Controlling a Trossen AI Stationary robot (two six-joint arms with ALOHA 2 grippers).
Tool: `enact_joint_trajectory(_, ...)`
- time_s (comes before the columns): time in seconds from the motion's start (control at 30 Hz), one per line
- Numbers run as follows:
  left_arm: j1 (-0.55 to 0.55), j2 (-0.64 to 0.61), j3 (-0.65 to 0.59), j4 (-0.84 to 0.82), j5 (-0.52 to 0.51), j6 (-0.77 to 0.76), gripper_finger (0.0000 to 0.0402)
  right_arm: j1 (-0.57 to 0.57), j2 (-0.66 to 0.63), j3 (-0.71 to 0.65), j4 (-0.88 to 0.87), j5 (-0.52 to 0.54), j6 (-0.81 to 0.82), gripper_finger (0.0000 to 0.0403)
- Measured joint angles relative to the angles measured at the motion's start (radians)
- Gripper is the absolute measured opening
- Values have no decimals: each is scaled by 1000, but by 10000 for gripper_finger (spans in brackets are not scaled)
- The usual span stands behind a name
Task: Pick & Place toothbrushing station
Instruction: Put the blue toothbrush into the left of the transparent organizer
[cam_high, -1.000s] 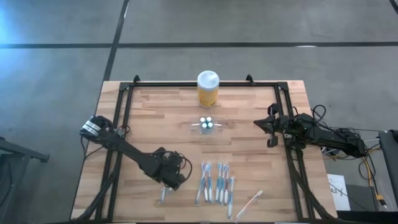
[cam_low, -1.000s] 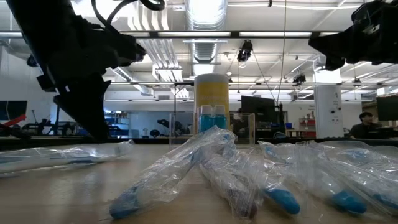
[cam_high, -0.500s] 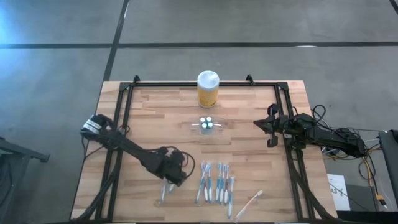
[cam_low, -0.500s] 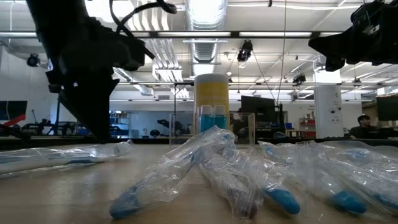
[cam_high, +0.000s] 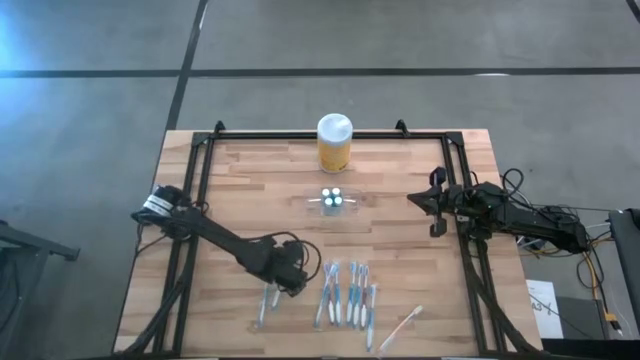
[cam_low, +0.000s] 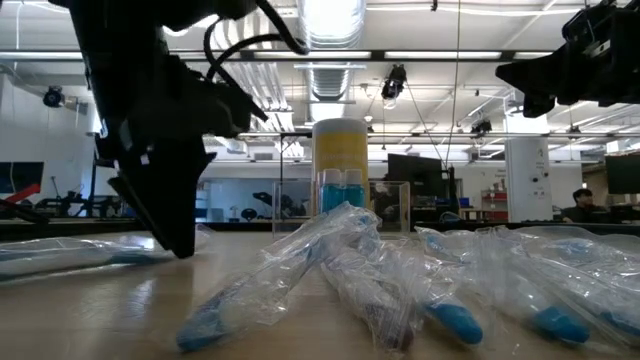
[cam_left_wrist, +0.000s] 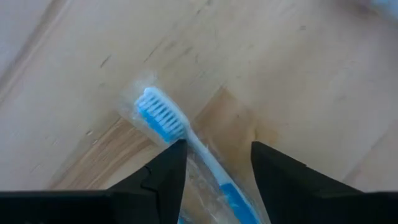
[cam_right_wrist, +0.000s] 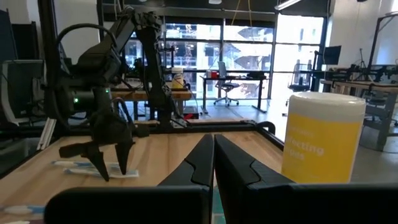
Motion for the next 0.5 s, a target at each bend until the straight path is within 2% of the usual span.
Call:
enact_joint_trajectory(0.3,7,28,3,12,-17,62,184,0,20,-1,-3,0,3,8)
enact_joint_trajectory(0.5,12,9,4,103,-47,235,184,0,27,-1,-3,0,3,8)
